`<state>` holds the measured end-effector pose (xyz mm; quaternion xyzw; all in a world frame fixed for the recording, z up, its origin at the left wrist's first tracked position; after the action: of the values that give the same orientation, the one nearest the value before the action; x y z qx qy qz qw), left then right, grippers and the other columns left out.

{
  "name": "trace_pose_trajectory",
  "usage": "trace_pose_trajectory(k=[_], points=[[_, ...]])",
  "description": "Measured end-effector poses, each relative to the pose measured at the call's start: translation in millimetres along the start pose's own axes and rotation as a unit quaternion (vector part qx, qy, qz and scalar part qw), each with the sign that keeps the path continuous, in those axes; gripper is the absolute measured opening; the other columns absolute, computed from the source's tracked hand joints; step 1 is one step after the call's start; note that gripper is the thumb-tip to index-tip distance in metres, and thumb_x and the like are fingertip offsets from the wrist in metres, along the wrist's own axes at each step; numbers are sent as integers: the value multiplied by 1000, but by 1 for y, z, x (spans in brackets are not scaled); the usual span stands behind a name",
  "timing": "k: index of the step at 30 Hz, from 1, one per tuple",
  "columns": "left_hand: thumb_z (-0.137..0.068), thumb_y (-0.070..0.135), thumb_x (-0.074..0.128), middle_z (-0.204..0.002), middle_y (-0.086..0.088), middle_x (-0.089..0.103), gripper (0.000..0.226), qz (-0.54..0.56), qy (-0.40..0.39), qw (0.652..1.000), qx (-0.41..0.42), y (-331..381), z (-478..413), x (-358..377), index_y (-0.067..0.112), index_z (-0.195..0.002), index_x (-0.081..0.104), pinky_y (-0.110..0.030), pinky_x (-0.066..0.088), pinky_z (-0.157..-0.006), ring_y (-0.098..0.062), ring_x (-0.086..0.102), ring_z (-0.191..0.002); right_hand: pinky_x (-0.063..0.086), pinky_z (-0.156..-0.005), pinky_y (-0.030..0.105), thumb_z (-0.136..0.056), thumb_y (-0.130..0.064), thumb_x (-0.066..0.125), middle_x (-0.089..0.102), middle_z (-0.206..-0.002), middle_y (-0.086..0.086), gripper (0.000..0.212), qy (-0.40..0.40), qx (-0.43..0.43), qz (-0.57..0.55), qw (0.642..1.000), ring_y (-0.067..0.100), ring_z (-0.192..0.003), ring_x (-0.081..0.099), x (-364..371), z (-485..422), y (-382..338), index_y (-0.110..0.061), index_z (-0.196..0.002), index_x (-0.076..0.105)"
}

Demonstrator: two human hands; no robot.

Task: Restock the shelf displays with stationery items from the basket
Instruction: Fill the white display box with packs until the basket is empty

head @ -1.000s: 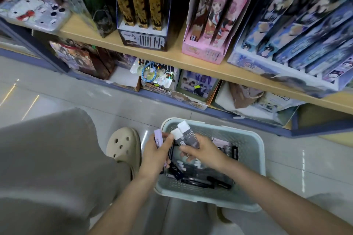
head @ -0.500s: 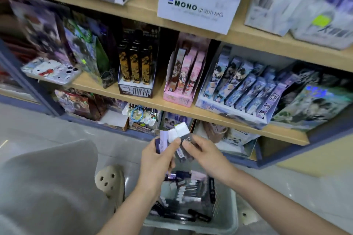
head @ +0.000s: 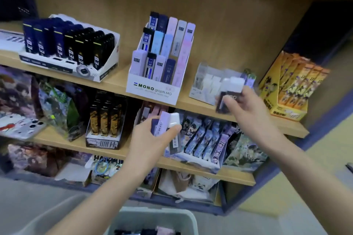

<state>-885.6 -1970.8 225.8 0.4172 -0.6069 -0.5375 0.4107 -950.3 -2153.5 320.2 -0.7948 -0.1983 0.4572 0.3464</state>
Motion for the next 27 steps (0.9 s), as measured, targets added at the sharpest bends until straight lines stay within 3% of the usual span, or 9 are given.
trace_pose_trajectory(k=[3,6,9,12,14,18,20,24,27], points=[[-81,32,71,-45,20,52,10,-14,-7,1000,11,7,-12,4,26,-84,64,-24,35,-53,-2,43,-45,46,-77,32,-97,-20,49,63,-109,9,17,130,-11,58,990,22,-98,61,-44,-52,-3,-13,-112,48],[-83,25,70,-40,19,48,11,2,-14,1000,12,6,-20,10,23,-79,61,-15,34,-46,0,41,-39,42,-76,32,-96,-19,51,61,-111,14,26,173,5,103,979,28,-101,59,-60,-98,9,-4,-117,48],[-83,22,70,-38,19,48,10,11,-15,1000,6,3,-26,12,21,-81,61,-11,30,-41,2,42,-37,34,-73,23,-95,-16,52,58,-119,16,32,171,34,138,975,27,-108,55,-60,-126,22,0,-122,45],[-83,22,70,-39,19,48,9,15,-13,1000,-3,0,-33,12,21,-84,61,-12,31,-42,3,43,-37,36,-76,26,-95,-15,54,54,-122,17,38,144,61,147,977,29,-111,53,-55,-142,33,2,-127,40],[-83,24,70,-41,20,49,10,13,-7,1000,-5,-1,-37,11,22,-83,60,-13,32,-43,3,45,-39,42,-78,32,-93,-15,58,56,-114,16,41,110,71,141,981,29,-106,56,-49,-148,41,1,-126,39],[-81,26,71,-44,18,50,11,11,0,1000,-14,-3,-43,11,22,-85,61,-11,31,-43,4,45,-40,50,-65,29,-89,-9,63,55,-104,11,41,53,83,129,987,25,-92,60,-34,-150,54,-4,-122,38],[-81,25,71,-45,17,50,11,10,1,1000,-15,-4,-44,12,22,-85,62,-9,31,-41,4,45,-39,51,-72,33,-88,-7,64,54,-106,7,44,53,73,130,987,22,-95,57,-33,-149,56,-6,-124,38],[-82,23,71,-44,14,50,11,16,1,1000,-16,-3,-45,16,19,-86,62,-10,32,-37,2,43,-35,42,-70,24,-89,-7,62,57,-104,5,34,61,25,145,987,18,-89,54,-34,-150,53,-7,-120,47],[-83,21,71,-40,15,50,10,20,1,1000,-16,-2,-45,18,18,-84,61,-9,30,-36,1,43,-34,43,-53,14,-90,-5,60,59,-103,10,28,78,21,116,990,19,-79,58,-35,-151,50,-10,-113,46]])
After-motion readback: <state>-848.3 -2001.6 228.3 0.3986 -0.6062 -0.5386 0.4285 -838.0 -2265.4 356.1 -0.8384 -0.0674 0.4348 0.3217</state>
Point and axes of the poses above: each hand's wrist, its own z-axis away from the middle knuckle, its own x-axis out of the palm, y = z × x, the point moved 5 cm from there along -z, towards the middle knuckle
